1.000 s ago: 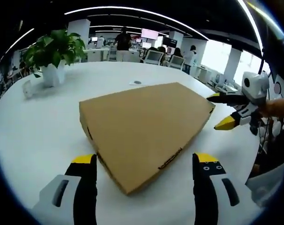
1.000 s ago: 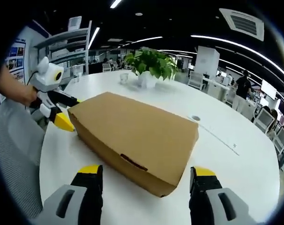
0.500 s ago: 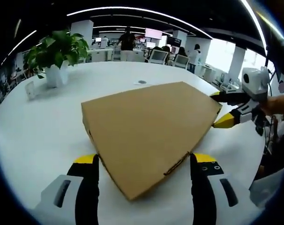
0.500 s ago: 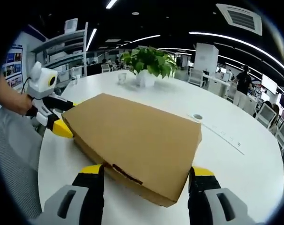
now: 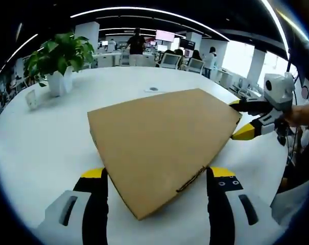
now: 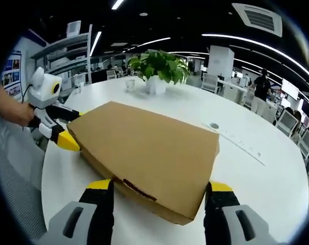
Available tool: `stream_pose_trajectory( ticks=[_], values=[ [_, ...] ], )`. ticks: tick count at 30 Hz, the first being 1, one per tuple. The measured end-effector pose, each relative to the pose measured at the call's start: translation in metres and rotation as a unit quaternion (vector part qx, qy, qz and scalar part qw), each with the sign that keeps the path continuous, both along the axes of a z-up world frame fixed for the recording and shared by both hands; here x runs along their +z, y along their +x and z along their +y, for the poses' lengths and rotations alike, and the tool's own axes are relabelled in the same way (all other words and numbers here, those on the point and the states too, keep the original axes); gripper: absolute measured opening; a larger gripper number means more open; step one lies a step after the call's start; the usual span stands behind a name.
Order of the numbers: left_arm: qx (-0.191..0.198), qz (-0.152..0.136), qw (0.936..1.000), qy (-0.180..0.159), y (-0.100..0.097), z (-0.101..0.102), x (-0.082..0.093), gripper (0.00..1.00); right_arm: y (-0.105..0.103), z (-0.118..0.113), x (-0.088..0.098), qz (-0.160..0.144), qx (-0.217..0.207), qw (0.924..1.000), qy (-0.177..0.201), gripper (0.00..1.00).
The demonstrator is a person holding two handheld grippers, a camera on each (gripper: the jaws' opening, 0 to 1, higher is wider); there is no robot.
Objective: Operate the shoe box by opening the lid, removing the specified soft item, and placing it in the target area until the item is outside and the box remains undamaged.
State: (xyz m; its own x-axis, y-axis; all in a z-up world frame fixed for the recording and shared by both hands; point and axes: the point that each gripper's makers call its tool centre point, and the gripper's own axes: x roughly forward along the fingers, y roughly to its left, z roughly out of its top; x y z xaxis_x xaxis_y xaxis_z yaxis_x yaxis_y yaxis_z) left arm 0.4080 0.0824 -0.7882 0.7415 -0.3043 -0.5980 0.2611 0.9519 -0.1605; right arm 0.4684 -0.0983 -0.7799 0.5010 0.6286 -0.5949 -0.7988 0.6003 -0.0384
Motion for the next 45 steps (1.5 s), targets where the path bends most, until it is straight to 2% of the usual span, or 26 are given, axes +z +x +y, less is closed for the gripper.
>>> stream_pose_trajectory(
  ticks=[28, 45],
  values=[
    [-0.052, 0.024, 0.9983, 0.006, 0.001, 0.014, -0.003, 0.81, -0.018, 0.01, 0.0, 0.003, -0.048, 0.9988, -0.002, 0.7],
    [-0.091, 0.038, 0.9951, 0.012, -0.001, 0.02, -0.004, 0.81, -0.035, 0.013, 0.003, 0.012, -0.081, 0.9966, 0.011, 0.68]
  ],
)
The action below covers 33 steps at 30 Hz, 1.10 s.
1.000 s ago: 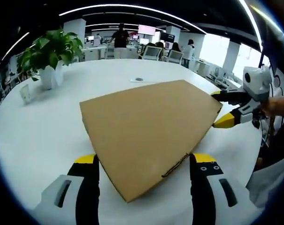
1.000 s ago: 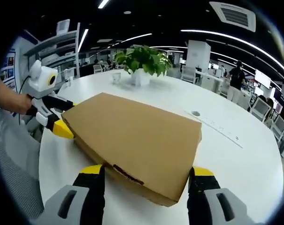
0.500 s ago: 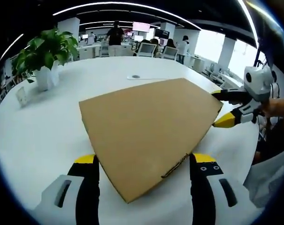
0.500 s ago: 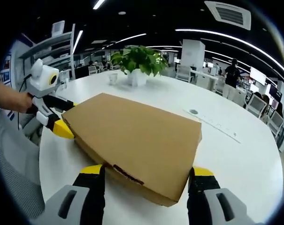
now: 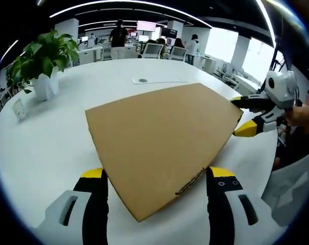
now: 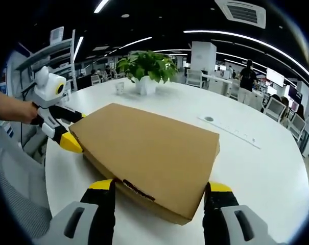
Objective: Operate the shoe box by opening the lid, removing the specified soft item, and placing it in the target area until the item is outside and the box remains undamaged.
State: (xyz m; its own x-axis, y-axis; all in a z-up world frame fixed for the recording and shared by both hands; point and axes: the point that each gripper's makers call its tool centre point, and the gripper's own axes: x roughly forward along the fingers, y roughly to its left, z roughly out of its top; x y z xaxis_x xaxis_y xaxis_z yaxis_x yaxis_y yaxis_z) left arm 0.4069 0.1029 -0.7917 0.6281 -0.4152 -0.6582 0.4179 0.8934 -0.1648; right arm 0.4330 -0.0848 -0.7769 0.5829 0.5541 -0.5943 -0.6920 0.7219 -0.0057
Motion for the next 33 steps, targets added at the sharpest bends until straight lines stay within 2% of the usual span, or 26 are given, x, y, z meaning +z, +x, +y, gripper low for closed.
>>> stream_pose_trajectory(
  ticks=[8, 26, 33],
  values=[
    [-0.022, 0.008, 0.9997, 0.005, 0.0, 0.006, 0.0, 0.81, -0.007, 0.002, 0.001, 0.01, -0.011, 0.9999, 0.006, 0.66],
    [-0.067, 0.017, 0.9974, 0.022, -0.001, 0.017, -0.002, 0.81, -0.025, 0.012, -0.001, 0.001, -0.035, 0.9994, -0.007, 0.62],
    [-0.084, 0.02, 0.9958, 0.033, -0.006, 0.019, 0.0, 0.82, -0.035, 0.015, -0.002, -0.004, -0.036, 0.9993, -0.014, 0.59]
  ],
)
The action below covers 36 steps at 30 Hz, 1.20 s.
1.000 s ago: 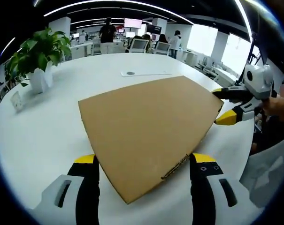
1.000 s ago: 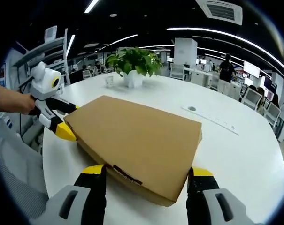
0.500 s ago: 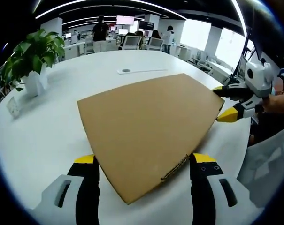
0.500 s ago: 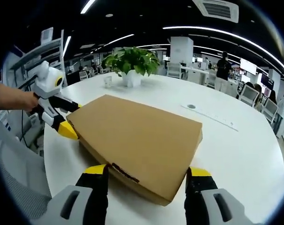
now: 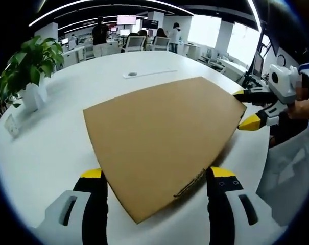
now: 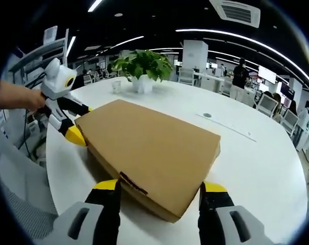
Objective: Operate the shoe box by opening the lid, removing the specified soft item, and placing it in the target area until the item is outside and the box remains undamaged.
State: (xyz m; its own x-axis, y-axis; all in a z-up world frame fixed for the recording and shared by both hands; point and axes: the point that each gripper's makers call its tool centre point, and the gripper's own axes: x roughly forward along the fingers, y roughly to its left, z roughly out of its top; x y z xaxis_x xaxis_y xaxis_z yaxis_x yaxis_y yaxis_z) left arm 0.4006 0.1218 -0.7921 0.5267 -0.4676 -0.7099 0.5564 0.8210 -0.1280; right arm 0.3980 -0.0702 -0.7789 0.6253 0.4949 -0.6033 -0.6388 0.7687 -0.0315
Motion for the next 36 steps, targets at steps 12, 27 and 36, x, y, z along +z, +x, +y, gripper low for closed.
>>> stream_pose_trajectory(
  ticks=[12, 27, 36],
  values=[
    [-0.014, 0.005, 0.9999, 0.008, -0.01, 0.009, 0.0, 0.82, -0.013, 0.007, 0.0, -0.006, 0.002, 1.0, 0.001, 0.56],
    [-0.015, 0.01, 0.9998, 0.011, -0.03, 0.03, 0.0, 0.82, -0.033, 0.026, 0.0, -0.013, 0.021, 0.9997, 0.003, 0.53],
    [-0.012, 0.012, 0.9998, 0.012, -0.037, 0.039, 0.001, 0.82, -0.039, 0.034, -0.001, -0.014, 0.032, 0.9994, -0.001, 0.52]
  ],
)
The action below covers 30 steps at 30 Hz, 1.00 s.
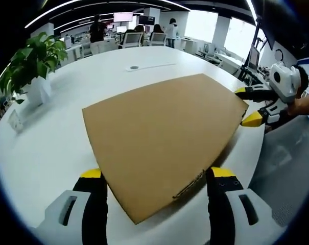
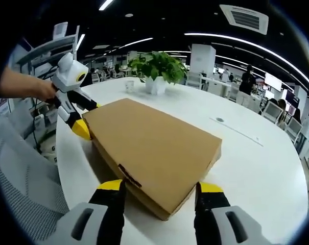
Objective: Operate the shoe box by opening the lid, removing the specified soft item, and placing it in the target area until the item is outside and the box remains undamaged.
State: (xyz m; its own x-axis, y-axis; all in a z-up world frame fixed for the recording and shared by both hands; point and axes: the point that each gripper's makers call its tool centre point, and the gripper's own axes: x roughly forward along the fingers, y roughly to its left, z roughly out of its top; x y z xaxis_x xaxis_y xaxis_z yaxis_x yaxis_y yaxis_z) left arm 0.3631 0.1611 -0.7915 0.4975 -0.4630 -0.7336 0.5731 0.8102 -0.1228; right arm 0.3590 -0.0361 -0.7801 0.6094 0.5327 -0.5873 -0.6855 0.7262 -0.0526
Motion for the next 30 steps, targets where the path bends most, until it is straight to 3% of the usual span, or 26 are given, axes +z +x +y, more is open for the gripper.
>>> stream_pose_trajectory(
  ticks=[15, 30],
  values=[
    [0.008, 0.008, 0.9999, -0.001, -0.014, 0.009, 0.002, 0.82, -0.012, 0.007, 0.005, 0.001, 0.006, 0.9999, 0.012, 0.51],
    [0.019, 0.004, 0.9995, -0.023, -0.019, 0.007, 0.022, 0.81, -0.018, 0.006, 0.024, 0.002, -0.003, 0.9991, 0.042, 0.52]
  ],
)
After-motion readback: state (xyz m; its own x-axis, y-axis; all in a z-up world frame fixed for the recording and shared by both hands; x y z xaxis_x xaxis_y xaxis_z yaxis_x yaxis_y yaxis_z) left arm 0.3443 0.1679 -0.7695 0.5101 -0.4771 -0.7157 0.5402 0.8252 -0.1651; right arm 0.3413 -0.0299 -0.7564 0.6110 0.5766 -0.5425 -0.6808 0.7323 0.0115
